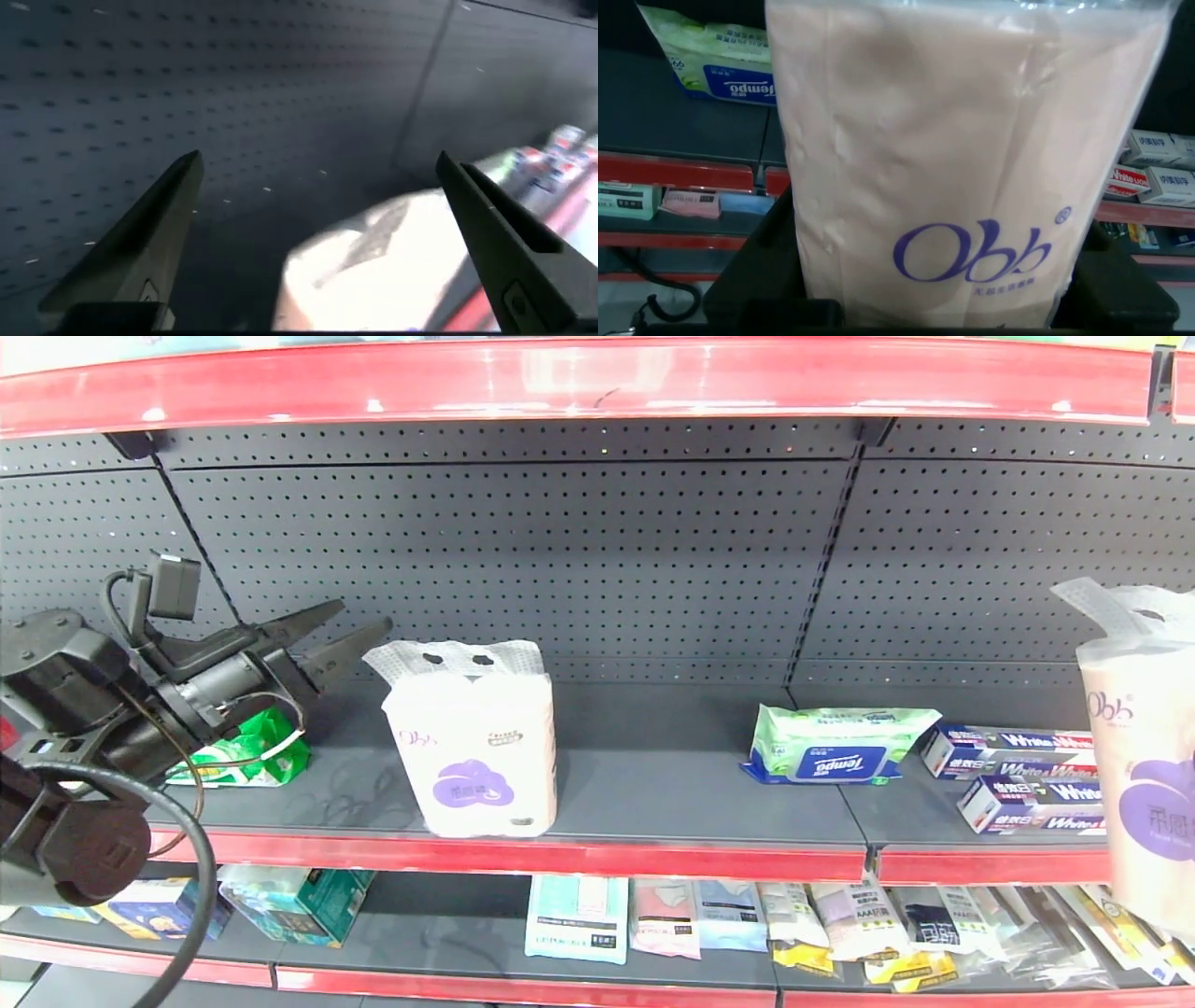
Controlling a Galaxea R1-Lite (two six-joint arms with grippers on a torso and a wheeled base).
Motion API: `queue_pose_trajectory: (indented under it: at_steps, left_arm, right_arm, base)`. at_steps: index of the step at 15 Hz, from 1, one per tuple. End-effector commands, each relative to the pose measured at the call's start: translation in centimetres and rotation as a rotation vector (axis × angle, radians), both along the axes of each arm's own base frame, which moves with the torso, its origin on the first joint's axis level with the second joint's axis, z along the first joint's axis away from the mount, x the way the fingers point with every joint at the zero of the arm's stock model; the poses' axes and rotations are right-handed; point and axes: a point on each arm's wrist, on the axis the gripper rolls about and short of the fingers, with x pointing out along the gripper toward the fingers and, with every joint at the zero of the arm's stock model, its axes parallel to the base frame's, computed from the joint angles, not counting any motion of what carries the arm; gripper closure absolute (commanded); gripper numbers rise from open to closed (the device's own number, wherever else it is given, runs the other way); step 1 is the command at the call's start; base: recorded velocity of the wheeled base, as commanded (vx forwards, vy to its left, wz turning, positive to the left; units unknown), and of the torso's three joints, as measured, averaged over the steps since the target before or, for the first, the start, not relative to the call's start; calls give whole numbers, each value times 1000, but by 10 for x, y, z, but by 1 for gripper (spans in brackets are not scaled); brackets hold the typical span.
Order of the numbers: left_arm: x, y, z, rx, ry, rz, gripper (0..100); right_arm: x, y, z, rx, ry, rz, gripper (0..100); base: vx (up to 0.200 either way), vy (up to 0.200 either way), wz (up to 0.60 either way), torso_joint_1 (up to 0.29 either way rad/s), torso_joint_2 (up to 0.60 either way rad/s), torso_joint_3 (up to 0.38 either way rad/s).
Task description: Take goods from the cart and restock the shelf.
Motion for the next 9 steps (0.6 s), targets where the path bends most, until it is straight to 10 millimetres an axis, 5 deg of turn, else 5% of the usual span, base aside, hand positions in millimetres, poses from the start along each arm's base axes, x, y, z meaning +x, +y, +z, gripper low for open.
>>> queue_pose_trajectory:
  at_steps: [1,5,9]
  left_arm:
    - [-4,2,6,-13,-16,68,0]
    - [-7,4,9,-81,73,366,0]
    - [-46,6,25,-64,343,579,0]
  right_arm:
    - [-1,0,0,1,-5,-1,100]
    - [-2,0,1,0,-11,-1,100]
    - [-2,0,2,0,-14,-1,100]
  base:
    - [0,0,0,0,0,0]
    - [0,0,0,0,0,0]
    - [0,0,0,0,0,0]
